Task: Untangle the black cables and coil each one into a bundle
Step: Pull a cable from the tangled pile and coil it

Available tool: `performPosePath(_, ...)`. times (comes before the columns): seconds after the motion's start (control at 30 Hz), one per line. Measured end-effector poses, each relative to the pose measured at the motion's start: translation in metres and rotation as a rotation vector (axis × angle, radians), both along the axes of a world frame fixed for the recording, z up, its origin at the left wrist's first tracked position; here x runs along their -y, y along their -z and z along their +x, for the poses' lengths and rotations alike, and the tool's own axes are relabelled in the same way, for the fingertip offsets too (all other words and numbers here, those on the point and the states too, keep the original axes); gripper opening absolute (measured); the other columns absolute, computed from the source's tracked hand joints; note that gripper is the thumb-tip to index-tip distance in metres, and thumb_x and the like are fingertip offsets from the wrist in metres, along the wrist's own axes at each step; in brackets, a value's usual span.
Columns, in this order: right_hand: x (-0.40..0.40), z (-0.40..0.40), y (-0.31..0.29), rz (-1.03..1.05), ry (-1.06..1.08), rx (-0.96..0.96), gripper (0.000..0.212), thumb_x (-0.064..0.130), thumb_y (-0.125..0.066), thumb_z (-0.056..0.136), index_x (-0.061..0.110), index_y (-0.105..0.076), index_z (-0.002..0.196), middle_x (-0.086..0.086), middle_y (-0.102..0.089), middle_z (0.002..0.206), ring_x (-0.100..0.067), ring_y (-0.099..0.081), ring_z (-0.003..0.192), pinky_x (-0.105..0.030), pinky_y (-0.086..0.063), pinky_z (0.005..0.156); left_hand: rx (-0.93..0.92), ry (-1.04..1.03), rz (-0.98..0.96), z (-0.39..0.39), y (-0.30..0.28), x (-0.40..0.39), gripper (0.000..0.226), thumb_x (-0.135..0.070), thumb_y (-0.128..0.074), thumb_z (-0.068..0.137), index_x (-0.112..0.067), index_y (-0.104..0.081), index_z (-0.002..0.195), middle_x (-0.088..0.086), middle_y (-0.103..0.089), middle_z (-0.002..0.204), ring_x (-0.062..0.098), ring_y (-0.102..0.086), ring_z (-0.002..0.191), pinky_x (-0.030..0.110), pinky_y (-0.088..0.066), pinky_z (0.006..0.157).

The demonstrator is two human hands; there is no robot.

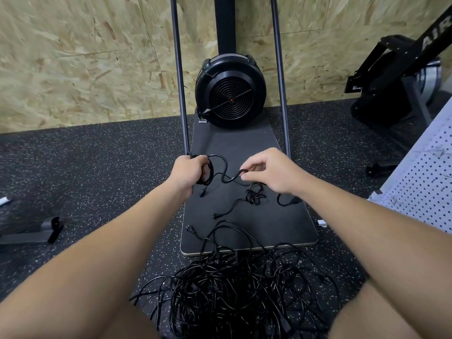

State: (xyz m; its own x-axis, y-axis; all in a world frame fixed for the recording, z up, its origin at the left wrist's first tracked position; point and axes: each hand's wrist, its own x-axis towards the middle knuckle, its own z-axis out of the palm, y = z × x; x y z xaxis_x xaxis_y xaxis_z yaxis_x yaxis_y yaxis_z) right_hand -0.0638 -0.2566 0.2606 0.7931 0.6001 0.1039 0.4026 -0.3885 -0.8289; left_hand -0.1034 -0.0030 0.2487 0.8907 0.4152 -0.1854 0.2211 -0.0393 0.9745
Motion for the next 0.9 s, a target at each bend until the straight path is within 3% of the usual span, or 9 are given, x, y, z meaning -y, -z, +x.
performPosePath(0.13,-0.001,-0.005,-0.011,-0.025,-0.104,0.029,0.010,0.022,-0.081,0.101,0.025,-0.088,0.108,0.000,-0.075,0.097,-0.033,-0.072,0.093,-0.048,-0.058,0.092,-0.038,-0.063,0.063,0.002,0.003,-0.003,0.011,-0.009,-0.065,0.093,-0.007,-0.062,0.083,0.011,-0.058,0.064,0.020,-0.048,0.047,0.030,-0.035,0.056)
performPosePath(0.27,-0.003,-0.010,-0.023,-0.114,-0.182,-0.070,0.022,0.026,-0.063,0.112,0.025,-0.085,0.116,0.014,-0.071,0.103,-0.017,-0.079,0.087,-0.024,-0.058,0.087,-0.044,-0.056,0.071,0.002,0.006,-0.003,0.012,-0.007,-0.064,0.094,-0.008,-0.063,0.081,0.007,-0.061,0.063,0.020,-0.052,0.049,0.027,-0.039,0.055)
performPosePath(0.4,-0.005,-0.010,-0.017,-0.206,-0.153,0.049,0.015,0.029,-0.073,0.106,0.029,-0.087,0.103,0.015,-0.072,0.097,-0.005,-0.067,0.070,-0.029,-0.054,0.073,-0.006,0.163,-0.020,-0.002,0.003,0.007,0.013,-0.008,-0.061,0.105,-0.004,-0.067,0.094,0.012,-0.075,0.080,0.026,-0.062,0.065,0.037,-0.056,0.070)
performPosePath(0.47,-0.006,-0.011,-0.009,-0.275,-0.118,0.143,0.010,0.029,-0.078,0.102,0.029,-0.088,0.099,0.011,-0.069,0.093,-0.001,-0.062,0.076,-0.023,-0.044,0.074,0.003,0.310,-0.059,-0.007,-0.001,0.018,0.015,-0.012,-0.057,0.112,-0.002,-0.065,0.104,0.018,-0.081,0.095,0.025,-0.071,0.073,0.035,-0.064,0.075)
performPosePath(0.53,-0.008,-0.012,-0.003,-0.291,-0.079,0.217,0.006,0.026,-0.082,0.098,0.027,-0.088,0.098,0.011,-0.066,0.091,-0.003,-0.059,0.081,-0.026,-0.043,0.079,0.015,0.433,-0.086,-0.012,-0.004,0.030,0.018,-0.014,-0.054,0.115,-0.001,-0.065,0.109,0.020,-0.082,0.102,0.023,-0.076,0.081,0.033,-0.064,0.080)
performPosePath(0.63,-0.008,-0.012,0.000,-0.236,0.013,0.238,0.005,0.024,-0.090,0.090,0.027,-0.087,0.092,0.008,-0.070,0.087,-0.011,-0.062,0.084,-0.039,-0.054,0.083,0.037,0.467,-0.112,-0.012,-0.008,0.038,0.021,-0.012,-0.051,0.116,0.001,-0.067,0.115,0.014,-0.082,0.096,0.019,-0.078,0.081,0.033,-0.063,0.083)
performPosePath(0.77,-0.003,-0.010,-0.010,-0.015,0.023,0.152,0.019,0.013,-0.096,0.082,0.019,-0.078,0.081,0.001,-0.075,0.076,-0.008,-0.064,0.067,-0.024,-0.054,0.067,-0.008,0.510,-0.070,-0.013,-0.007,0.035,0.022,-0.012,-0.055,0.113,0.003,-0.071,0.108,0.017,-0.080,0.098,0.026,-0.077,0.086,0.044,-0.060,0.098)
performPosePath(0.83,-0.005,-0.011,-0.015,0.029,0.032,0.195,0.019,0.013,-0.094,0.084,0.020,-0.077,0.081,0.001,-0.074,0.076,-0.004,-0.061,0.067,-0.020,-0.051,0.066,-0.033,0.578,-0.092,-0.014,-0.005,0.038,0.024,-0.014,-0.057,0.112,0.003,-0.072,0.106,0.023,-0.077,0.099,0.030,-0.074,0.084,0.043,-0.060,0.092)
performPosePath(0.9,-0.007,-0.009,-0.014,0.067,0.086,0.245,0.020,0.017,-0.094,0.085,0.024,-0.076,0.081,0.003,-0.073,0.077,-0.006,-0.061,0.069,-0.023,-0.051,0.067,-0.056,0.598,-0.119,-0.015,-0.005,0.041,0.025,-0.020,-0.055,0.112,-0.002,-0.070,0.106,0.020,-0.074,0.086,0.027,-0.067,0.074,0.037,-0.054,0.081)
